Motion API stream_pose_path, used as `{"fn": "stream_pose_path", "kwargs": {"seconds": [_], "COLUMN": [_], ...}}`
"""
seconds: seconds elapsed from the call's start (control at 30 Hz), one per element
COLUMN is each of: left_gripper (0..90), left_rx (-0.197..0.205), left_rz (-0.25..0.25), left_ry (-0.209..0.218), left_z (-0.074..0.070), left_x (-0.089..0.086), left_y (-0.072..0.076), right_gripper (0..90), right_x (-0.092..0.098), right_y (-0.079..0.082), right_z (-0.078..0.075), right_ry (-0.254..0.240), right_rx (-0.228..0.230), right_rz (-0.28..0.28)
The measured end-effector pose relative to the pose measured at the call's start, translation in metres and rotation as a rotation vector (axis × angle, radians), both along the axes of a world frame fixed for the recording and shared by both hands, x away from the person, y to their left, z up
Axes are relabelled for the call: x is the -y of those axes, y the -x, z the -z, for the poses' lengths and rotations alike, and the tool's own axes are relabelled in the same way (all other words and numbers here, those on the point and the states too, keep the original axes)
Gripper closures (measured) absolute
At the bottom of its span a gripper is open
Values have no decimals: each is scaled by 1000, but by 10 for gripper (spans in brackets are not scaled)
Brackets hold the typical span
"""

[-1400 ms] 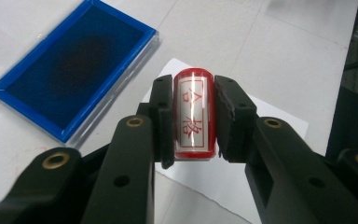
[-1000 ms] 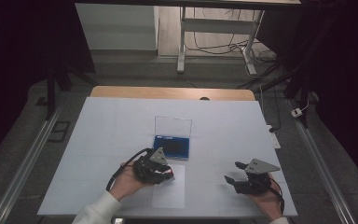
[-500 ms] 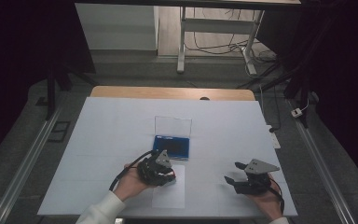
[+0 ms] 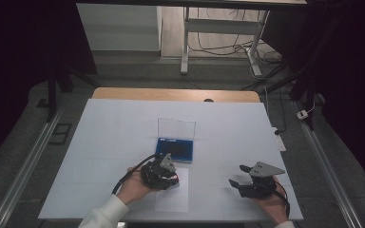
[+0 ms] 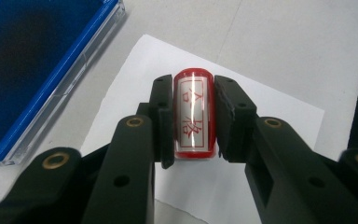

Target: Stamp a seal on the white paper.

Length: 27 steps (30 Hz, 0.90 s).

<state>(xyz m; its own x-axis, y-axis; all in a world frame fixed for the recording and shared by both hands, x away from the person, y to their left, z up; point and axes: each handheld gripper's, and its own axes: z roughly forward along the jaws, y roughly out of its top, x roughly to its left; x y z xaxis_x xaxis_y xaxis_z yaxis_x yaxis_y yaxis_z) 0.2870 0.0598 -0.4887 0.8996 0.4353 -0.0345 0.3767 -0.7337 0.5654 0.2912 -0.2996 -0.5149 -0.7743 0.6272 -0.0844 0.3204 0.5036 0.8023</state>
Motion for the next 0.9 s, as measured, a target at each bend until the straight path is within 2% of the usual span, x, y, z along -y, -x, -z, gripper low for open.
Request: {"fn": "stream_pose_path", "kwargs": {"seconds": [0.5, 0.63, 0.7, 0.77, 0.9], "left_gripper": [704, 705, 706, 708, 709], "left_rx": [-9, -6, -1, 11, 16], "left_rz": [-2, 2, 4, -3, -11], "left_ry": [-8, -26, -51, -54, -29], "left_z": [1, 0, 2, 3, 6], "left_x": [1, 3, 6, 7, 5], "left_y": [0, 0, 0, 2, 4], "right_gripper": [292, 292, 292, 292, 292], "right_x": [0, 0, -1, -1, -1], "right_y": [1, 1, 1, 1, 1], "right_z": [-1, -1, -1, 0, 0], "right_ry": [8, 10, 10, 4, 4], "right_rx": [2, 3, 0, -4, -2], "right_rz": [3, 8, 9, 1, 0]}}
